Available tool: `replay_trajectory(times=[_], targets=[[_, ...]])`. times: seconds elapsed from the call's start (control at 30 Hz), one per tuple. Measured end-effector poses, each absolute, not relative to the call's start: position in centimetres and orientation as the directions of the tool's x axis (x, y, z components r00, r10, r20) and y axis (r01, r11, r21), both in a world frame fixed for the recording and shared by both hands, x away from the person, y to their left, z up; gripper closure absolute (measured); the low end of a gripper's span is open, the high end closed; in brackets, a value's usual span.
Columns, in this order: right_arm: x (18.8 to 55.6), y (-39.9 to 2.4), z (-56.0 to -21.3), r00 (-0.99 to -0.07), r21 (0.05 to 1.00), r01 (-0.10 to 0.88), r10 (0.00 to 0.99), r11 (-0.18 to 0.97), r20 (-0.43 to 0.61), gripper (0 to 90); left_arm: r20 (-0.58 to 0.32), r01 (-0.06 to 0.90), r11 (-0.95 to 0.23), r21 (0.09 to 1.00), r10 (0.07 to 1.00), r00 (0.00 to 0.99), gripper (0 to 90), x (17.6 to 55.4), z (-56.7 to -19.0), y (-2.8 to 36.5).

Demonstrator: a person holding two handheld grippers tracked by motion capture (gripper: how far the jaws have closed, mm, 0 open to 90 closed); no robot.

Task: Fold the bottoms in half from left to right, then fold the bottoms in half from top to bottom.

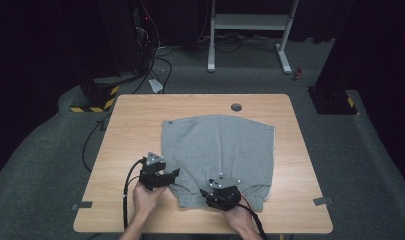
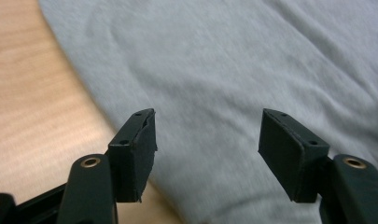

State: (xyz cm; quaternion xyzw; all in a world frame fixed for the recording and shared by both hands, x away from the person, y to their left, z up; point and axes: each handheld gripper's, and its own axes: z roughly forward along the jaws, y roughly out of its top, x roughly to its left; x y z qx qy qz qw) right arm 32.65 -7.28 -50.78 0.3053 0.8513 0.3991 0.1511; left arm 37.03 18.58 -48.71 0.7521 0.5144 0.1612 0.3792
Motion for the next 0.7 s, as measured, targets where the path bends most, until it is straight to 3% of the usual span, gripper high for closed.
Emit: replay_trajectory(times=[0.7], targets=[[32.0, -3.8, -51.8, -0.812, 0.766, 0.39, 0.584, 0.511, 0.023, 45.6, -0.1, 0.731, -0.141, 0.668, 0.956, 0.276, 37.7, 45.2, -48.8, 20.1]])
